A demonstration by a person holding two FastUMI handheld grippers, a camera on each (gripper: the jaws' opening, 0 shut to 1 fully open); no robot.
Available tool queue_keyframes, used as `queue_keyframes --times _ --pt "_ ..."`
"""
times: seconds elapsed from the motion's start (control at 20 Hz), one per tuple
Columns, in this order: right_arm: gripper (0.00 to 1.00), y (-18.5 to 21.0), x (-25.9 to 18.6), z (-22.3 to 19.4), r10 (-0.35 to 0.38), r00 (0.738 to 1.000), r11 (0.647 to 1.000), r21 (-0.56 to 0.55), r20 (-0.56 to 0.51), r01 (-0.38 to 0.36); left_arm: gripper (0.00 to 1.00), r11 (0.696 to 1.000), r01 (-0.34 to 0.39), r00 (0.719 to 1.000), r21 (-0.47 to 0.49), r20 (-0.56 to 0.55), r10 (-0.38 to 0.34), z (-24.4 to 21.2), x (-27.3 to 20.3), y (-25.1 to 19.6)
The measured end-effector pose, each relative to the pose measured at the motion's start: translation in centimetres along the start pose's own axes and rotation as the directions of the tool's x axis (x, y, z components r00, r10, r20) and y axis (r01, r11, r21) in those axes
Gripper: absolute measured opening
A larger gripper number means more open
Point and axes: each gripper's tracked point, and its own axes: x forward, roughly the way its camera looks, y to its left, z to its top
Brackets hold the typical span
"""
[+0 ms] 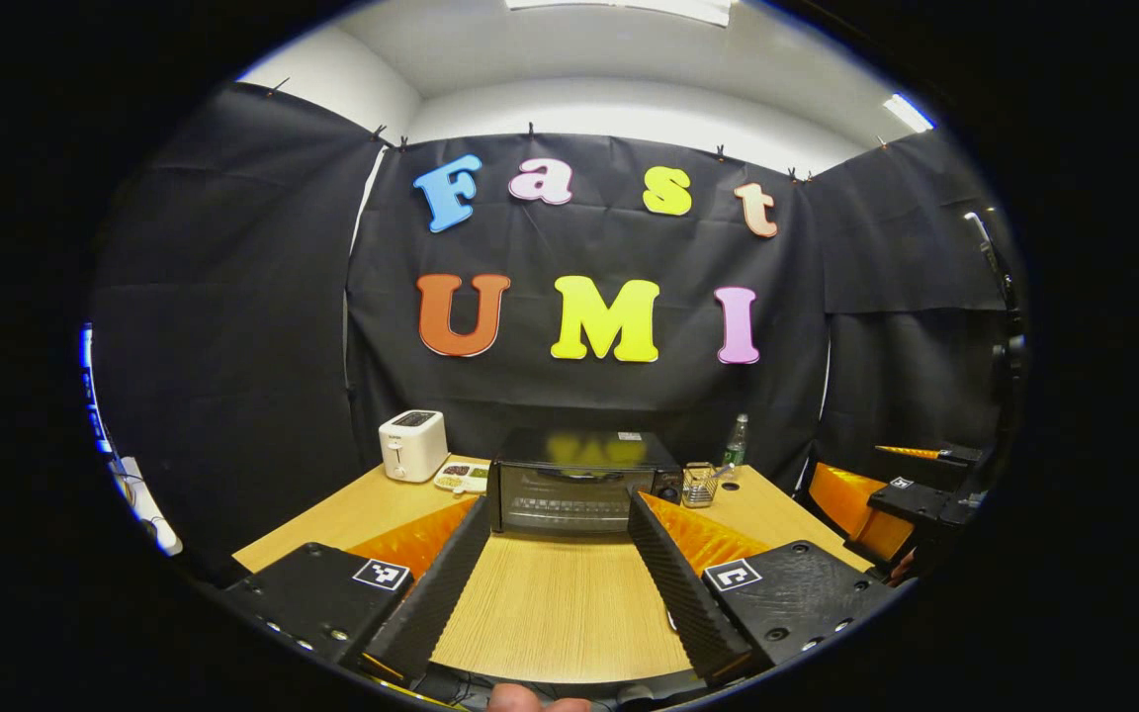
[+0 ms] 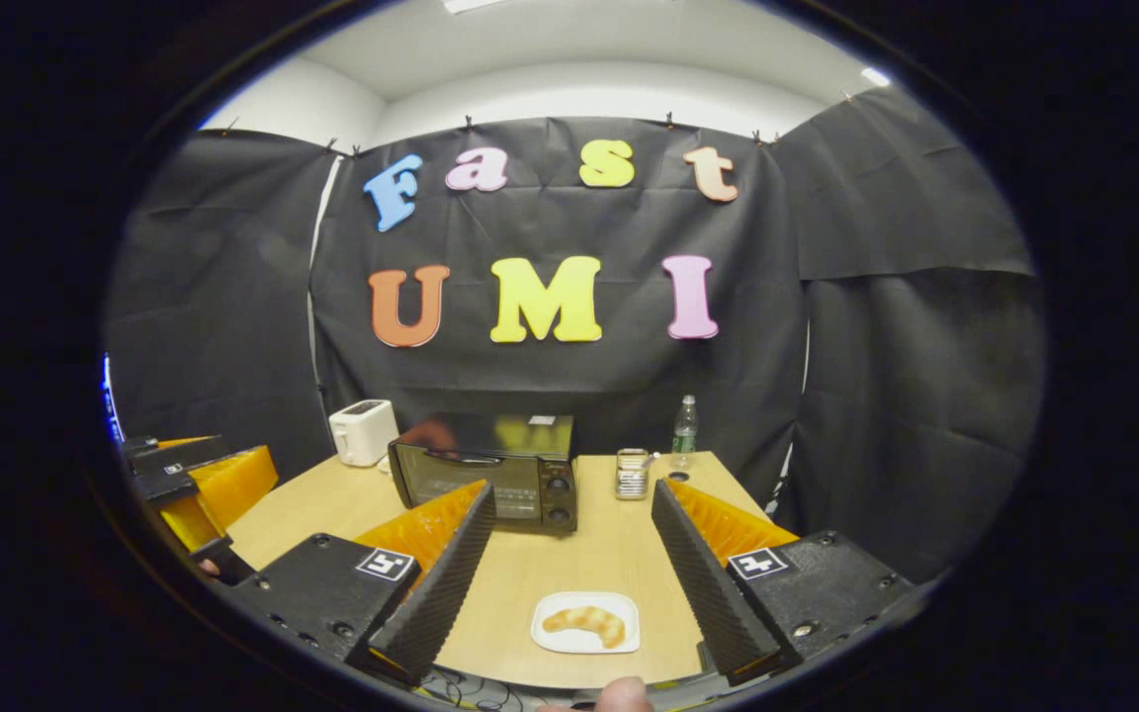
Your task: Open the electric oven with the left hand, put the food in, and close the electric oven.
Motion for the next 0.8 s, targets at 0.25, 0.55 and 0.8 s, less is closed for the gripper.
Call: queue_keyframes --times 0.25,0.55,0.8 --pt "0.99 -2.5 2.2 0.9 -0.035 0.999 0.999 -0.014 -0.009 0.035 0.93 0.999 0.049 0.996 -0.007 -0.070 -0.049 0.0 5.8 -1.1" --pt "0.99 -9.7 4.8 1.6 -0.158 0.987 0.987 0.008 -0.011 0.158 0.93 0.991 0.134 0.977 -0.011 -0.165 -0.134 -1.1 16.0 -3.5" --pt "0.99 -14.7 7.4 0.4 -0.249 0.966 0.966 0.059 -0.064 0.253 0.93 0.987 0.157 0.945 -0.037 -0.285 -0.161 -3.8 24.1 -4.4"
